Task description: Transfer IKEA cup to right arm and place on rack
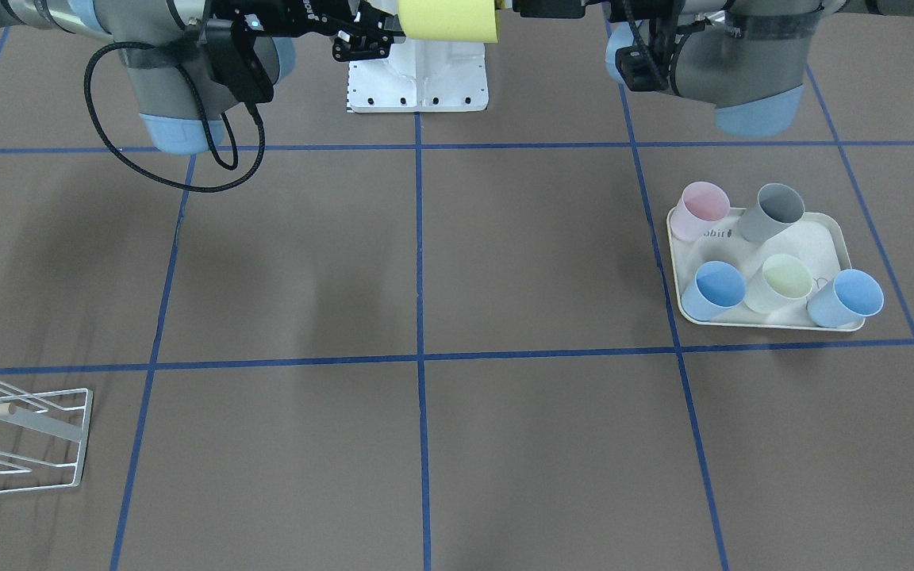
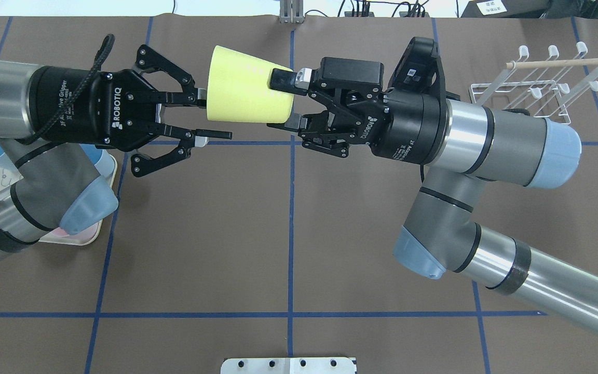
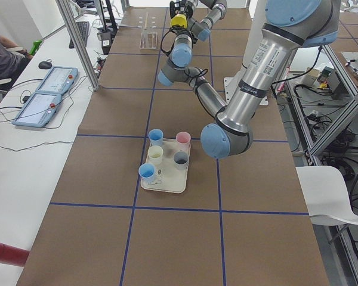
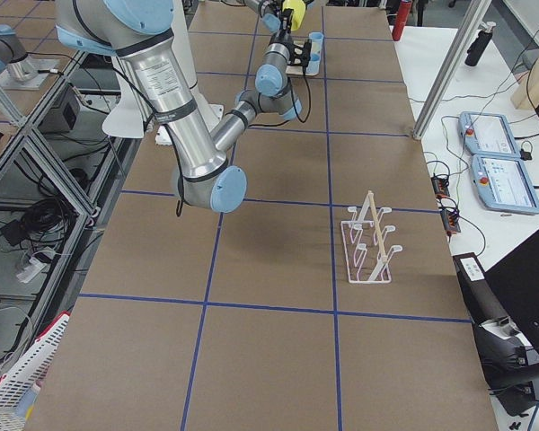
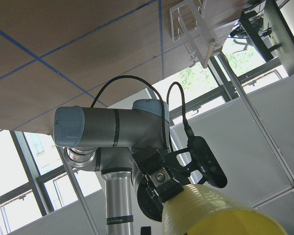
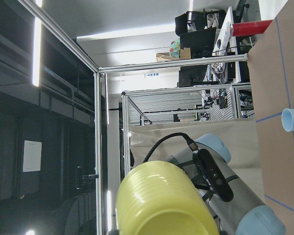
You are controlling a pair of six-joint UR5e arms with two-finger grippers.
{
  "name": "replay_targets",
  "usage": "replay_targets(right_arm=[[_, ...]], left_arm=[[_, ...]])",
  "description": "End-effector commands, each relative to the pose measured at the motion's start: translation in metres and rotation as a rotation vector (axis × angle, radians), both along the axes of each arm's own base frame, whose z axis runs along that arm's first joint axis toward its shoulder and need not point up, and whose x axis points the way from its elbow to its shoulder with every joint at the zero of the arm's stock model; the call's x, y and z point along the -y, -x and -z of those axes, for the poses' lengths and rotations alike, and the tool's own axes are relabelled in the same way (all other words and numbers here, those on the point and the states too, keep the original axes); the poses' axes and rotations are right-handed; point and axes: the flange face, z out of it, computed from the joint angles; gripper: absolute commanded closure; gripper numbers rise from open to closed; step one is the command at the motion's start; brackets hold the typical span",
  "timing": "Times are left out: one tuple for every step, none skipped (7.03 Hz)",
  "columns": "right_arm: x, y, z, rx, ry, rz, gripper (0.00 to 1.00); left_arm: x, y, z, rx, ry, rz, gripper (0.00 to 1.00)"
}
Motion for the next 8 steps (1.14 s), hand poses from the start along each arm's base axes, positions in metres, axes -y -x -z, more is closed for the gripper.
replay_targets(right_arm=[[0.0, -0.003, -0.007, 0.002, -0.003, -0.002, 0.87], [-0.003, -0.009, -0.02, 0.012, -0.01, -0.005, 0.87], [-0.001, -0.021, -0.044, 0.004, -0.006, -0.024, 0.86], [0.01, -0.034, -0.07, -0.052, 0.003, -0.071, 0.87], [0.016, -0.044, -0.107, -0.142, 0.019, -0.1, 0.87], [0.022, -0.05, -0.139, -0.271, 0.008, -0.159, 0.87], [0.038, -0.058, -0.155, -0.432, -0.041, -0.203, 0.87], [0.068, -0.086, -0.161, -0.599, -0.068, -0.213, 0.86]], left_arm=[[0.0, 0.003, 0.0, -0.001, -0.003, 0.004, 0.0], [-0.001, 0.005, -0.01, 0.015, -0.001, 0.009, 0.0], [-0.003, 0.012, -0.031, 0.044, -0.04, 0.061, 0.0], [-0.006, 0.014, -0.052, 0.077, -0.071, 0.102, 0.0], [-0.005, 0.016, -0.068, 0.114, -0.123, 0.16, 0.0], [0.003, 0.024, -0.087, 0.151, -0.148, 0.214, 0.0], [0.016, 0.029, -0.101, 0.211, -0.193, 0.24, 0.0], [0.033, 0.04, -0.111, 0.311, -0.266, 0.25, 0.0]])
